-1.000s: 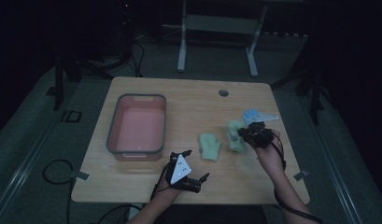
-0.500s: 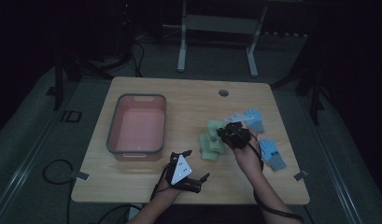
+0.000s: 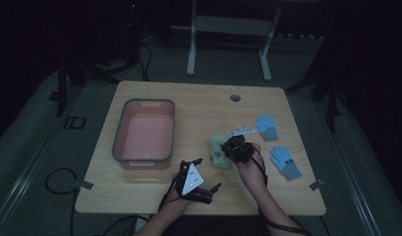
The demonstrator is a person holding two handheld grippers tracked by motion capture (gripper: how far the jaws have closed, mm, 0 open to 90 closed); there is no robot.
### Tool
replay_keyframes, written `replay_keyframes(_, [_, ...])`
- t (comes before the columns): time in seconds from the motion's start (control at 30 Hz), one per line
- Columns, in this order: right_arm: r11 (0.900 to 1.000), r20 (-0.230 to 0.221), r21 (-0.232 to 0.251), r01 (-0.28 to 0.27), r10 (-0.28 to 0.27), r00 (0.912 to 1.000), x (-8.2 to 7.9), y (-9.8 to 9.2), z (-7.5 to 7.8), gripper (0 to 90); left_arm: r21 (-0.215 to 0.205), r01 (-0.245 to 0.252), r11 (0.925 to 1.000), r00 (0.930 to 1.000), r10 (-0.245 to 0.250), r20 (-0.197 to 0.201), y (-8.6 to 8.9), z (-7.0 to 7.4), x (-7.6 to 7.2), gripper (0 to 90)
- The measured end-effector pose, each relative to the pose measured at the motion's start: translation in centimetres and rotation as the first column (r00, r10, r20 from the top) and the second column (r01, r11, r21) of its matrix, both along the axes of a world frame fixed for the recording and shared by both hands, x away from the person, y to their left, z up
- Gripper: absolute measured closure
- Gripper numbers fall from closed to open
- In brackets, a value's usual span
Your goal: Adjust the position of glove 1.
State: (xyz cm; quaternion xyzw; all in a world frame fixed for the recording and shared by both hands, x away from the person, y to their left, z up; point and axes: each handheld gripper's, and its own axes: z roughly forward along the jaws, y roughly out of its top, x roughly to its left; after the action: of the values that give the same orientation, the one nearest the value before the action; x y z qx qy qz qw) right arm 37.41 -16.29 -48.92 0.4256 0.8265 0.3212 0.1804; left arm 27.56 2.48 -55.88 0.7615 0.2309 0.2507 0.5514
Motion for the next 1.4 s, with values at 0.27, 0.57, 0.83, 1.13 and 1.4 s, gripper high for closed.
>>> replay_keyframes(0.27, [1.0,-0.043,-0.018,0.004,-0.005,0.999,0.7,0.2,-1.8,83.0,0.014,-0.002,0.9999,0.9999,0.002,0.013,-0.4,0.0,-0.1,0.5])
replay_keyframes(0.57, [1.0,-0.048,0.015,-0.016,0.017,0.9987,0.9,-0.9,-2.2,72.4,0.107,0.08,0.9911,0.9895,-0.066,-0.129,-1.1,0.8,0.6,0.5])
replay_keyframes(0.83, [0.985,0.043,0.079,-0.151,0.148,0.9881,2.2,-4.4,0.1,59.4,0.155,0.212,0.9648,0.9623,-0.179,-0.205,-1.0,1.7,2.7,0.5])
replay_keyframes(1.13, [0.971,-0.019,0.107,-0.215,0.218,0.9757,5.6,-4.2,-1.7,51.3,0.199,0.256,0.9458,0.9639,-0.235,-0.126,-2.1,2.8,6.3,26.5])
replay_keyframes(1.4, [0.954,-0.143,0.222,-0.2,0.235,0.9614,7.4,-4.1,-4.4,41.6,0.373,0.296,0.8794,0.9531,-0.247,-0.176,-3.5,0.9,8.4,36.5])
